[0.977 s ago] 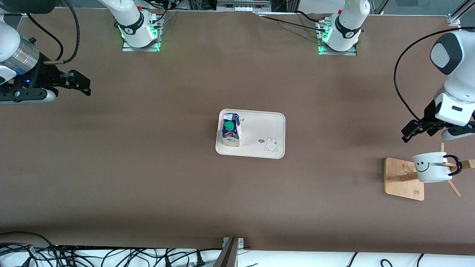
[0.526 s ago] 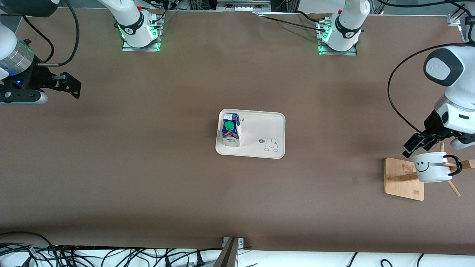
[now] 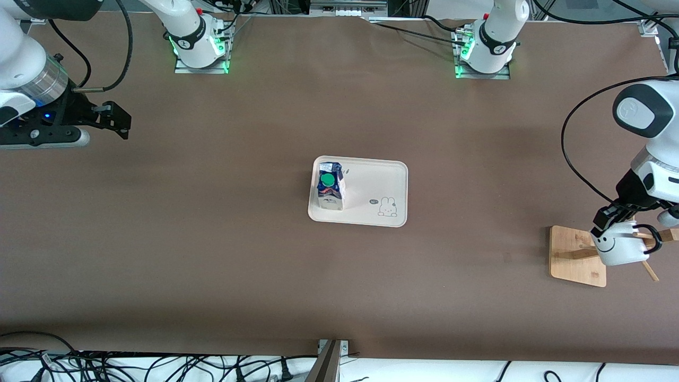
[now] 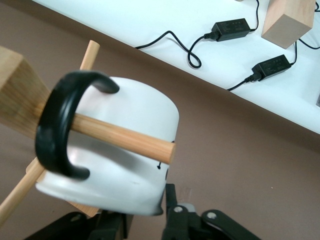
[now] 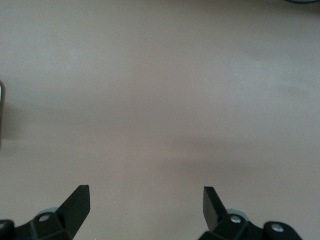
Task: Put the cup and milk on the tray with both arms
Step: 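Lower the left gripper to the white mug and grasp it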
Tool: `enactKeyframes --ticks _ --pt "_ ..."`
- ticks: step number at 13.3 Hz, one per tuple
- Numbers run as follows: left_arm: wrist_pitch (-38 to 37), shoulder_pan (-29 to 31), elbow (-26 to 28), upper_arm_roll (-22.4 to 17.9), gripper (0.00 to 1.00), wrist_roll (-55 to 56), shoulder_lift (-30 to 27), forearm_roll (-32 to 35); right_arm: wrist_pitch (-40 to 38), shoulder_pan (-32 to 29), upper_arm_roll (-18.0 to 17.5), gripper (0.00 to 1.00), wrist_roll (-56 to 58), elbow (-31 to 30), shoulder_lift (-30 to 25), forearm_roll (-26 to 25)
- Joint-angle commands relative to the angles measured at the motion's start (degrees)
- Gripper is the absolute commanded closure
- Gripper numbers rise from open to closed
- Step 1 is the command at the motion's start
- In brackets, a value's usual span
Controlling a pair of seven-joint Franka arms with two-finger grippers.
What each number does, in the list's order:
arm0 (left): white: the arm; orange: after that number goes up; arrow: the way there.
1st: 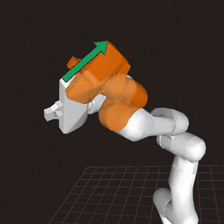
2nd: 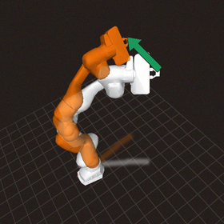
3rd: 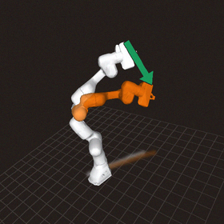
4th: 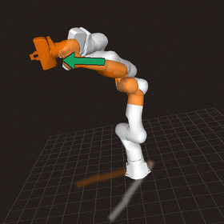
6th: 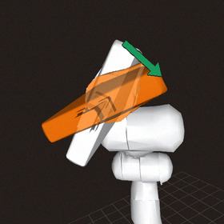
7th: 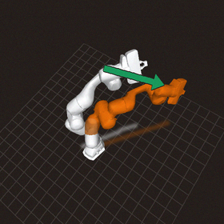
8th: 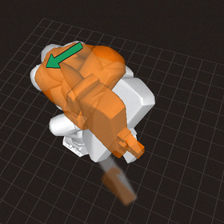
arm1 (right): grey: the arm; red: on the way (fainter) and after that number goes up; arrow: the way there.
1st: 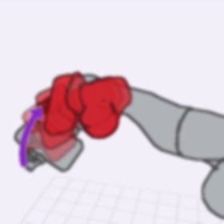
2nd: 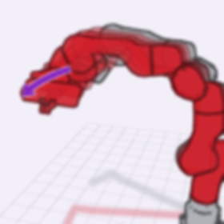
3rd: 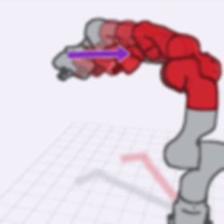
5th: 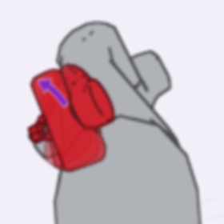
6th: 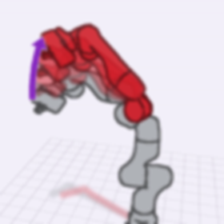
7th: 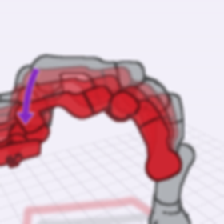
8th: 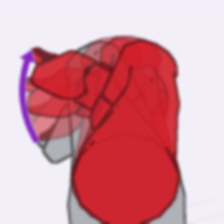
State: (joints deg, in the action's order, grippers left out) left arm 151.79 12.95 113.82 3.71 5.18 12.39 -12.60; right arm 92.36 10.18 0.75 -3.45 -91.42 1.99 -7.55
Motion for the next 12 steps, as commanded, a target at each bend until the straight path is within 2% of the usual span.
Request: enactKeyframes --ticks 1,2,5,8,10,12 --pt "-0.97 0.49 -1.58 0.42 0.97 -1.49 0.53 -1.99 -0.51 -0.07 0.22 0.0 0.02 0.98 0.3 -0.54" --pt "-1.49 0.41 -1.67 0.51 1.0 -1.4 0.45 -1.99 -0.34 -0.08 0.22 0.0 0.02 0.98 0.3 -0.45" --pt "-5.34 -0.03 -3.42 1.29 1.0 -1.4 -0.43 -1.46 0.37 -0.07 0.22 0.0 0.02 0.98 0.38 -0.36" --pt "-15.0 -0.47 -8.42 2.35 1.0 -1.22 -0.35 -0.93 0.63 -0.08 0.22 0.0 0.02 0.98 0.47 -0.36" --pt "-20.72 -1.0 -11.59 3.49 1.0 -1.31 -0.52 3.52 2.21 -0.16 0.22 0.0 0.02 0.98 0.56 -0.45" --pt "-30.88 -1.18 -17.29 6.82 1.0 -1.23 -0.52 6.97 4.57 -0.6 0.4 0.0 0.02 0.98 1.61 -0.28"
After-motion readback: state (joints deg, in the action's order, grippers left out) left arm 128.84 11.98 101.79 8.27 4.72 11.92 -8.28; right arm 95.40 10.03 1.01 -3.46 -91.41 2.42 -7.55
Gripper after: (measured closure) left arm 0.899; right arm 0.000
